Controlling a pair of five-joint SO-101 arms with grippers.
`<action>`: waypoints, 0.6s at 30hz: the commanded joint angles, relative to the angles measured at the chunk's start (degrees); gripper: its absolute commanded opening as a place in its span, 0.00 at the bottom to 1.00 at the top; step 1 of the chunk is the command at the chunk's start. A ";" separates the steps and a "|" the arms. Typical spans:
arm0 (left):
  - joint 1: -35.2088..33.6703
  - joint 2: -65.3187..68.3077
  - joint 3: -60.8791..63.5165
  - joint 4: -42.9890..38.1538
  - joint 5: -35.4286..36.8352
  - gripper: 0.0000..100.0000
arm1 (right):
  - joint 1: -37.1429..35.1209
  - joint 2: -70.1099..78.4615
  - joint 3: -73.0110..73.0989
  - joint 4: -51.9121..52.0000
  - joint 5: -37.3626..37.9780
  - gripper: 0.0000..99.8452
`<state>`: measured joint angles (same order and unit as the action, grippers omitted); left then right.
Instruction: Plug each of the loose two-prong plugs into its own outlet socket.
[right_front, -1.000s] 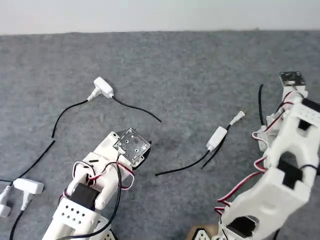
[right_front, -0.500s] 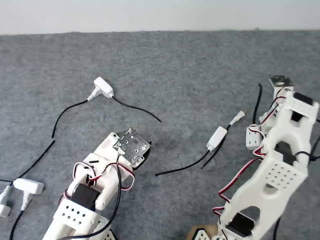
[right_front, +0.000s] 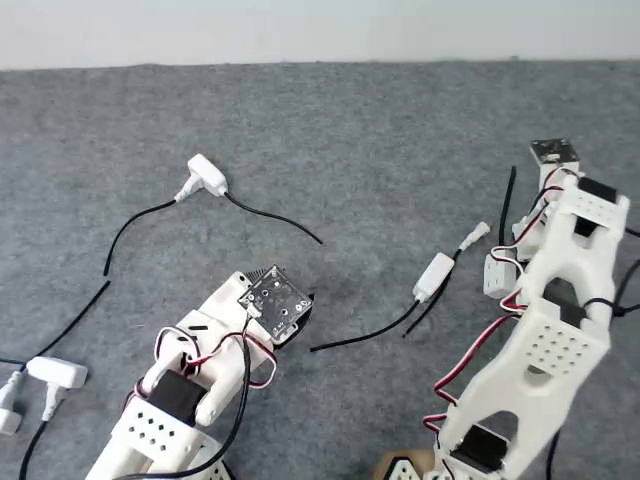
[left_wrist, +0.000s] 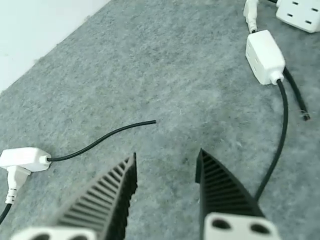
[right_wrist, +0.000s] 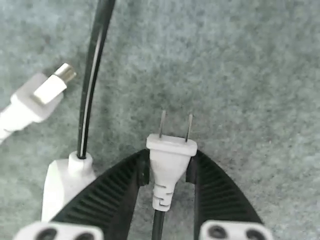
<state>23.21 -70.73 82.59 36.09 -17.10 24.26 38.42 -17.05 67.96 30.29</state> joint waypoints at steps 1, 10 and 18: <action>0.35 -0.79 -0.66 -1.49 0.44 0.19 | -2.68 0.75 -1.85 -0.13 -0.53 0.11; 0.62 -0.79 -0.57 -1.49 0.44 0.19 | -2.42 6.20 -2.11 -2.95 -0.18 0.01; 0.62 -0.79 -0.48 -1.49 0.44 0.19 | -2.68 7.08 -2.20 -1.45 3.43 0.01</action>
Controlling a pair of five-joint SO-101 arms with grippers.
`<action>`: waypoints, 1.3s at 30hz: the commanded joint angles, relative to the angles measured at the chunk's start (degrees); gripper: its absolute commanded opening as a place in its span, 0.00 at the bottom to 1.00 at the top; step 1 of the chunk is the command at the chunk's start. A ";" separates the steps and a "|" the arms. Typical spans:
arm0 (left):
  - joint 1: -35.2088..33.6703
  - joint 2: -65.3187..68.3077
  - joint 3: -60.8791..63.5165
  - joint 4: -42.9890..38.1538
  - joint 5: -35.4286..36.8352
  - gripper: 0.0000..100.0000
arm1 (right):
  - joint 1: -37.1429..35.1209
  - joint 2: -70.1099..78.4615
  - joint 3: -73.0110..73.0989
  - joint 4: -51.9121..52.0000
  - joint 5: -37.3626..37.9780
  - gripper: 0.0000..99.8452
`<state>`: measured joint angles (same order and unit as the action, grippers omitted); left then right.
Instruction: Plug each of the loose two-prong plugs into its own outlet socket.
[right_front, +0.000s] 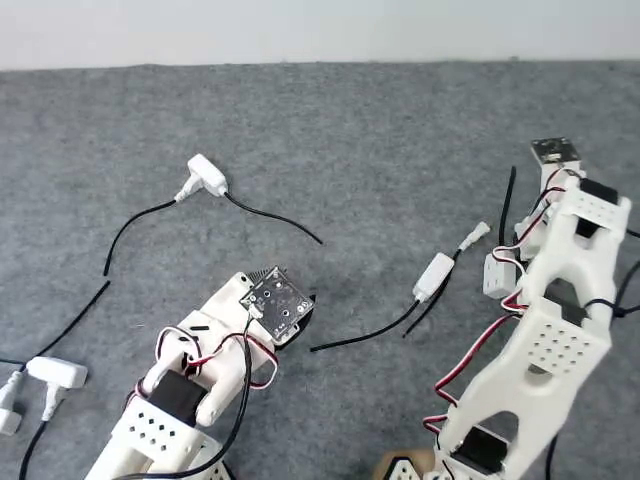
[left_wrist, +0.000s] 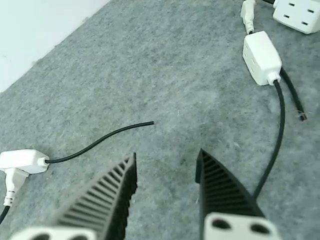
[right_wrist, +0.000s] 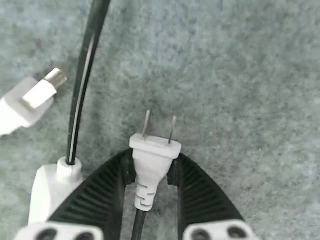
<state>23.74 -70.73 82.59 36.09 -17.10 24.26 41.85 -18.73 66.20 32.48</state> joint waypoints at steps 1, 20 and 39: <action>0.09 -0.79 -0.48 -1.58 0.44 0.19 | -2.68 2.86 -0.53 1.45 1.14 0.01; 0.18 -0.79 -0.40 -1.58 0.44 0.19 | -11.56 -16.75 -0.44 21.76 1.05 0.14; -0.09 -0.79 -0.40 -1.58 0.44 0.19 | -21.41 -16.57 1.85 25.01 -4.57 0.13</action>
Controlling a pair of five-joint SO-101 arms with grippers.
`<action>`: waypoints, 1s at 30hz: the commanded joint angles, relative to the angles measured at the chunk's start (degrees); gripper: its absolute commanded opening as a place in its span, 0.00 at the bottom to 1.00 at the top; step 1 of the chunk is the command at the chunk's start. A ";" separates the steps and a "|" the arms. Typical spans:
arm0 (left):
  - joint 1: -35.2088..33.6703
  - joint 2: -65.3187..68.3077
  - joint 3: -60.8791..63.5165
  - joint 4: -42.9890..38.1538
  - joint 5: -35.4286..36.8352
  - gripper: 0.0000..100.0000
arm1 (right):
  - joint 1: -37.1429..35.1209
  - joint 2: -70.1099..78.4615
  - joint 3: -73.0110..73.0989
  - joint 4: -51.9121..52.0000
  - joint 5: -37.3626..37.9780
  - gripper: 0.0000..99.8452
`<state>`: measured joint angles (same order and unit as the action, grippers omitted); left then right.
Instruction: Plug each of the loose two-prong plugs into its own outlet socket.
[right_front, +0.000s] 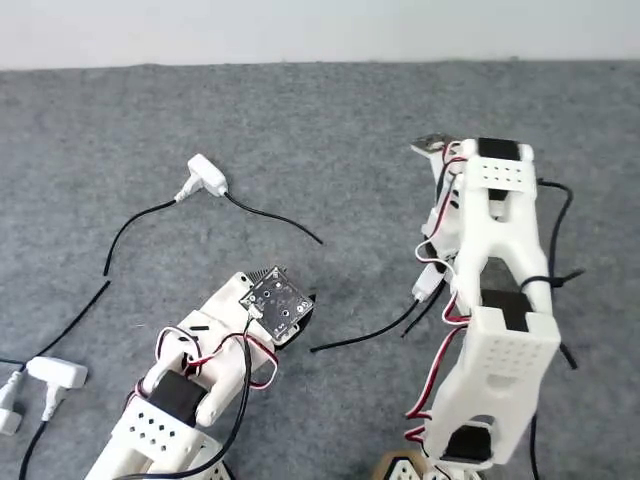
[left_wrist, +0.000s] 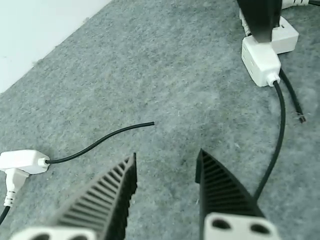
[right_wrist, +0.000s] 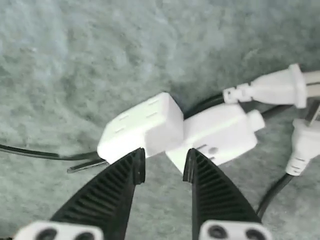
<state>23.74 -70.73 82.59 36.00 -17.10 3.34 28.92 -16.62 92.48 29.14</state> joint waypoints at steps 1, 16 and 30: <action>-0.09 -0.79 -0.40 -1.49 0.44 0.19 | -0.48 -3.38 0.00 -1.71 -1.23 0.13; -0.18 -0.44 -0.31 -2.46 0.44 0.19 | -2.07 4.00 0.26 -5.67 -1.05 0.13; -0.18 -0.35 0.84 -3.87 0.44 0.19 | -9.63 3.30 0.18 -9.89 -4.75 0.13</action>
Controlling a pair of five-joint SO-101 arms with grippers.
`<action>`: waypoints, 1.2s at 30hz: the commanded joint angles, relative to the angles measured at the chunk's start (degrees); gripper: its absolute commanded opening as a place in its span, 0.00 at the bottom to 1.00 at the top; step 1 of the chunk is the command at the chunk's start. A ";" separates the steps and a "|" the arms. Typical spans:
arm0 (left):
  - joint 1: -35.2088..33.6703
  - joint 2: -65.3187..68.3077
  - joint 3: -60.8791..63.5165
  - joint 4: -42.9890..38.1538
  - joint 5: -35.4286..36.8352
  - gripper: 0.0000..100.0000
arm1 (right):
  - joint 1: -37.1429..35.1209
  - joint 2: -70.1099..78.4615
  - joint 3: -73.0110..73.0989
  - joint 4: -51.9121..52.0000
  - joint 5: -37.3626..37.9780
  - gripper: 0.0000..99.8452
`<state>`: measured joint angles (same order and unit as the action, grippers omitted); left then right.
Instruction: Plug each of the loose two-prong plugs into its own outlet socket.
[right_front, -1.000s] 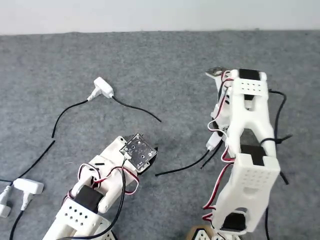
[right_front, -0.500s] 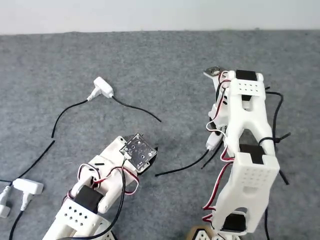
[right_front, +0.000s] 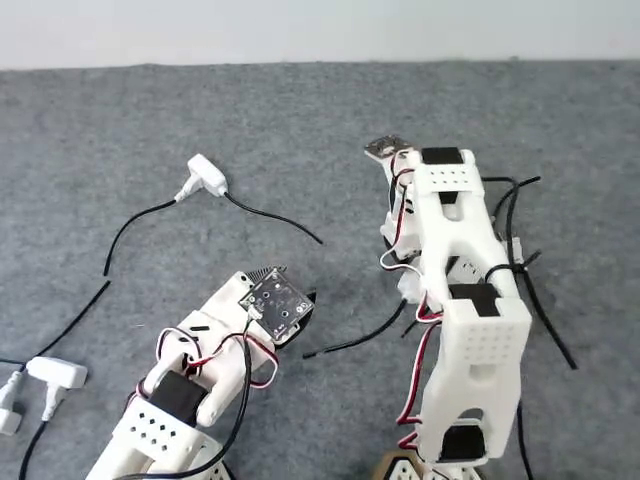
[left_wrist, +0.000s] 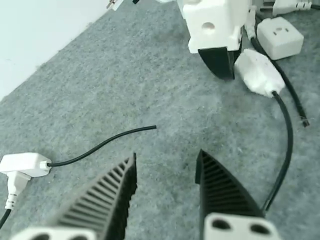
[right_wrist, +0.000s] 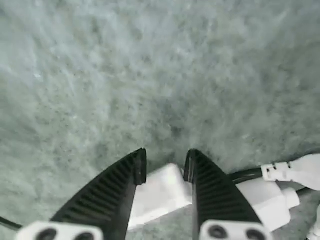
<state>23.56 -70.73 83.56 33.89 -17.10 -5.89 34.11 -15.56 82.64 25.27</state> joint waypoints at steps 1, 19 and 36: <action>0.00 -0.35 -0.13 -1.76 0.44 0.19 | 0.13 -2.42 -0.97 0.22 -0.79 0.13; 0.26 -0.35 -0.04 -1.76 0.44 0.19 | 8.92 -14.99 -0.97 11.21 2.20 0.13; 0.26 -0.35 -0.04 -1.76 0.44 0.19 | 8.66 -22.37 16.18 18.24 2.29 0.13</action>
<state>23.56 -70.73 83.56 33.89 -17.10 2.46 14.95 -0.62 100.48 26.77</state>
